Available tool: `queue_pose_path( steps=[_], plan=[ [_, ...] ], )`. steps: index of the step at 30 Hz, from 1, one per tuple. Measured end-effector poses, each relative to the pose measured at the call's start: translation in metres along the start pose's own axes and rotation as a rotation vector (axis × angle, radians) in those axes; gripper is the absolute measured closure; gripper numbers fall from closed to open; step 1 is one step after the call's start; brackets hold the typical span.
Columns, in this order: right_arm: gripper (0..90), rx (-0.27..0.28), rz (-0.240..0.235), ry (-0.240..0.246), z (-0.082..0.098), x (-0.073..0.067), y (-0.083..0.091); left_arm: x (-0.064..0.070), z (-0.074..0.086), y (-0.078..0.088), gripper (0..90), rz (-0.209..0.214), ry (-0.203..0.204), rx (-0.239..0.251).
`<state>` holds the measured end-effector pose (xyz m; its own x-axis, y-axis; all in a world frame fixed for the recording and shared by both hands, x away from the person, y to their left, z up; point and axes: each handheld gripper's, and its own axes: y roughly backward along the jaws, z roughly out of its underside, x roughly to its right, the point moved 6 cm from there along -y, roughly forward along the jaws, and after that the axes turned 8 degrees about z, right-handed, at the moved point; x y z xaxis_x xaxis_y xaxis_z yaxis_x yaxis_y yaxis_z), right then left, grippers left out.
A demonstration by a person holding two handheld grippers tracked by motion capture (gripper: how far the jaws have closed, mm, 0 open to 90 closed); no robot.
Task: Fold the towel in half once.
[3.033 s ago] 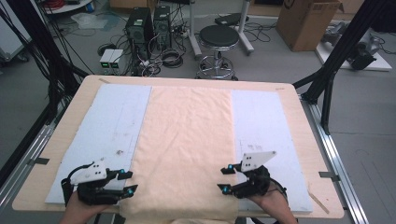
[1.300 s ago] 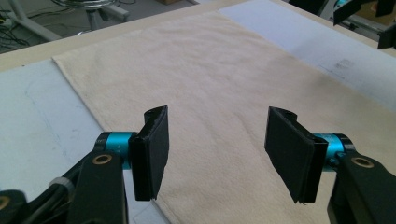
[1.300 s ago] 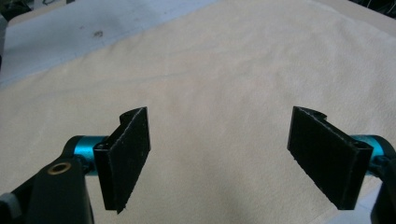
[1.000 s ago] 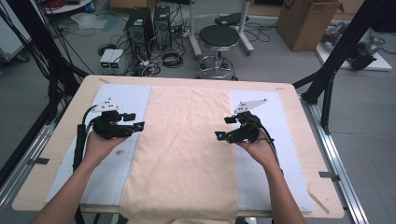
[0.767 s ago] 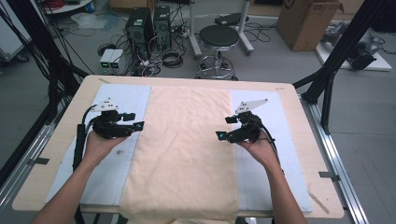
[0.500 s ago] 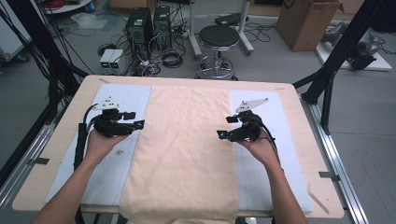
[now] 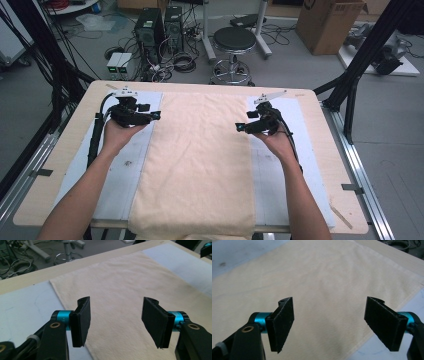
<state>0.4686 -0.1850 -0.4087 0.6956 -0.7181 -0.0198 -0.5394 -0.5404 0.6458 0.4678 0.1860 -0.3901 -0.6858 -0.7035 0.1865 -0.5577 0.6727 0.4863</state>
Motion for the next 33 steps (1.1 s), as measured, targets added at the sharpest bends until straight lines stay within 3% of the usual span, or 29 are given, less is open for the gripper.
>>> queue_pose_path(
  steps=[3,5,10,13,17,22,24,27,31,33],
  plan=[
    [25.8,0.01,0.033,-0.019,-0.002,0.011,-0.009,-0.012,0.005,-0.009,41.5,-0.028,0.033,-0.01],
    [25.9,0.008,0.051,-0.052,0.001,0.018,-0.015,-0.02,0.011,-0.017,41.6,-0.036,0.077,-0.021],
    [26.5,-0.059,0.109,-0.094,0.017,0.033,-0.037,-0.033,0.025,-0.032,42.3,-0.085,0.113,-0.045],
    [28.3,-0.071,0.123,-0.13,0.021,0.038,-0.045,-0.038,0.035,-0.04,41.8,-0.095,0.164,-0.054],
    [30.1,-0.111,0.165,-0.144,0.028,0.043,-0.053,-0.041,0.049,-0.05,42.0,-0.109,0.173,-0.134],
    [35.2,-0.159,0.178,-0.163,0.035,0.044,-0.06,-0.04,0.06,-0.059,44.4,-0.105,0.191,-0.188],
    [36.9,-0.179,0.191,-0.149,0.037,0.042,-0.064,-0.04,0.061,-0.06,48.0,-0.124,0.17,-0.178],
    [41.2,-0.184,0.214,-0.141,0.035,0.041,-0.066,-0.044,0.06,-0.058,49.7,-0.13,0.212,-0.16],
    [45.7,-0.175,0.222,-0.165,0.035,0.043,-0.066,-0.045,0.059,-0.06,48.3,-0.164,0.22,-0.148],
    [47.3,-0.18,0.241,-0.151,0.034,0.042,-0.067,-0.045,0.058,-0.062,50.9,-0.181,0.219,-0.144]
  ],
)
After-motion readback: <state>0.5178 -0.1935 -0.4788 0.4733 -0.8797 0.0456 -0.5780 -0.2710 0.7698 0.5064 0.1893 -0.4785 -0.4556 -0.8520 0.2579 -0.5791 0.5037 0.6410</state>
